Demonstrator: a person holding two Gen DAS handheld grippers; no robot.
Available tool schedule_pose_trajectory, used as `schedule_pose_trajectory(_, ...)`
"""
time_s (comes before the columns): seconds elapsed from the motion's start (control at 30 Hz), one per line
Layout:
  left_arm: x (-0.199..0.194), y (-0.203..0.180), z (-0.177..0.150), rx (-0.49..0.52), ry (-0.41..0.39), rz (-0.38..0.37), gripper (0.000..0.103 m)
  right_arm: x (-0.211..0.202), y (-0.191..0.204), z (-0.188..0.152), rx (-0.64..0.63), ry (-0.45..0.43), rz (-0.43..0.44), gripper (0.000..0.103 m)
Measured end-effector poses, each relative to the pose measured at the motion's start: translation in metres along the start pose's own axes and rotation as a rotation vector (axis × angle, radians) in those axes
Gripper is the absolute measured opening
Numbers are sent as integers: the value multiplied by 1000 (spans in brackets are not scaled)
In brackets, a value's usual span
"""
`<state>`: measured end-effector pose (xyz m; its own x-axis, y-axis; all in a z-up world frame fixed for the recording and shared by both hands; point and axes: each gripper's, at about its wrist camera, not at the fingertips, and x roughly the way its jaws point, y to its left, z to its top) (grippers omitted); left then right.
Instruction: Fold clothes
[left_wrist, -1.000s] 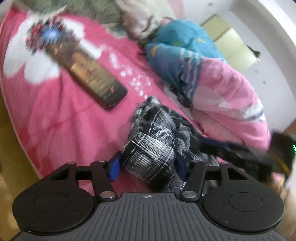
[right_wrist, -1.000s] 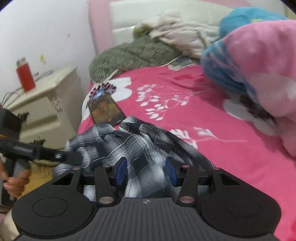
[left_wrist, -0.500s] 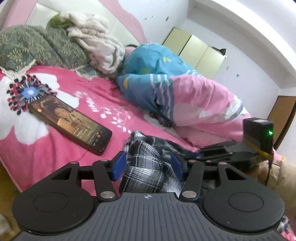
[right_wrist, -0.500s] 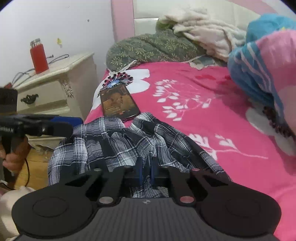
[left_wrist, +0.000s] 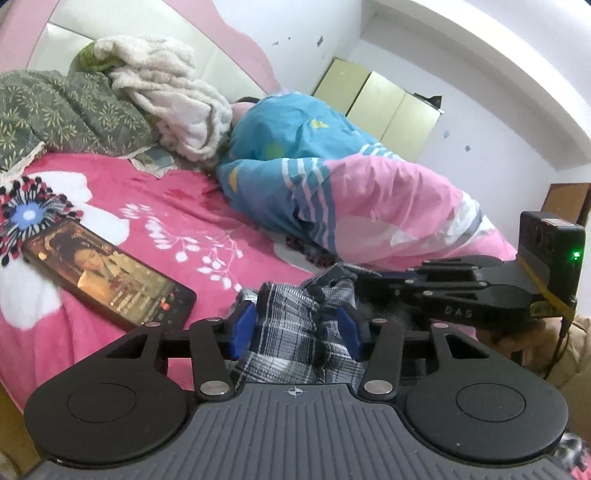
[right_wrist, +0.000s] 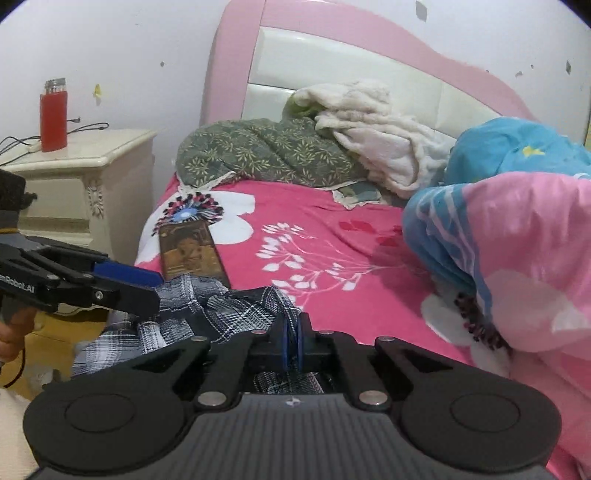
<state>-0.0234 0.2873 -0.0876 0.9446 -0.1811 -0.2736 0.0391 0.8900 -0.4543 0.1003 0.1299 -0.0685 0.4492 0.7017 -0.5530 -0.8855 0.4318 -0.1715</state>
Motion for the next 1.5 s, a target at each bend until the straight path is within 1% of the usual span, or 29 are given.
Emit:
schedule_pose_trajectory(0.13, 5, -1, -2, 31, 6, 32, 49, 15, -4, -7, 15, -1, -2, 4)
schedule_pose_trajectory(0.27, 3, -1, -1, 59, -6, 57, 48, 16, -10, -9, 50, -35, -7, 4)
schedule_pose_trajectory(0.37, 3, -2, -1, 77, -10, 69, 48, 18, -13, -12, 67, -41, -17, 4)
schedule_pose_trajectory(0.57, 1, -5, 2, 92, -13, 113, 49, 35, -18, -28, 105, 0, -31, 4)
schedule_pose_trajectory(0.63, -4, -11, 8, 97, -26, 106, 49, 38, -18, -30, 110, 5, -33, 4)
schedule_pose_trajectory(0.67, -6, -15, 11, 99, -30, 92, 49, 38, -19, -31, 113, 5, -33, 4)
schedule_pose_trajectory(0.7, -7, -20, 15, 98, -27, 63, 49, 37, -19, -31, 117, 5, -32, 4)
schedule_pose_trajectory(0.77, -1, -32, 19, 91, 20, -23, 49, 36, -21, -31, 133, 7, -32, 5)
schedule_pose_trajectory(0.8, 6, -35, 18, 93, 53, -29, 49, 36, -22, -31, 144, 11, -30, 6)
schedule_pose_trajectory(0.83, 14, -36, 15, 98, 88, -12, 49, 33, -24, -30, 158, 14, -27, 6)
schedule_pose_trajectory(0.87, 23, -37, 12, 104, 123, 5, 49, 26, -28, -29, 175, 6, -31, 12)
schedule_pose_trajectory(0.9, 31, -38, 9, 110, 159, 22, 49, 17, -32, -29, 194, -9, -40, 21)
schedule_pose_trajectory(0.93, 40, -39, 7, 115, 194, 40, 48, 8, -37, -28, 213, -24, -50, 26)
schedule_pose_trajectory(0.97, 45, -38, 4, 121, 213, 60, 47, -5, -43, -29, 236, -44, -65, 31)
schedule_pose_trajectory(1.03, 50, -34, 2, 129, 226, 93, 47, -38, -58, -31, 286, -86, -101, 32)
schedule_pose_trajectory(1.13, 47, -36, 3, 131, 227, 97, 48, -100, -80, -47, 362, -139, -178, 33)
schedule_pose_trajectory(1.2, 39, -40, 8, 138, 212, 93, 48, -137, -82, -61, 392, -157, -231, 33)
schedule_pose_trajectory(1.27, 31, -46, 11, 145, 196, 87, 49, -167, -81, -76, 413, -153, -263, 33)
schedule_pose_trajectory(1.33, 30, -54, 15, 151, 185, 76, 49, -186, -78, -93, 417, -133, -278, 33)
schedule_pose_trajectory(1.4, 33, -63, 18, 164, 184, 68, 49, -194, -73, -107, 402, -99, -284, 32)
schedule_pose_trajectory(1.5, 55, -74, 13, 197, 222, 110, 49, -191, -68, -123, 367, -40, -283, 31)
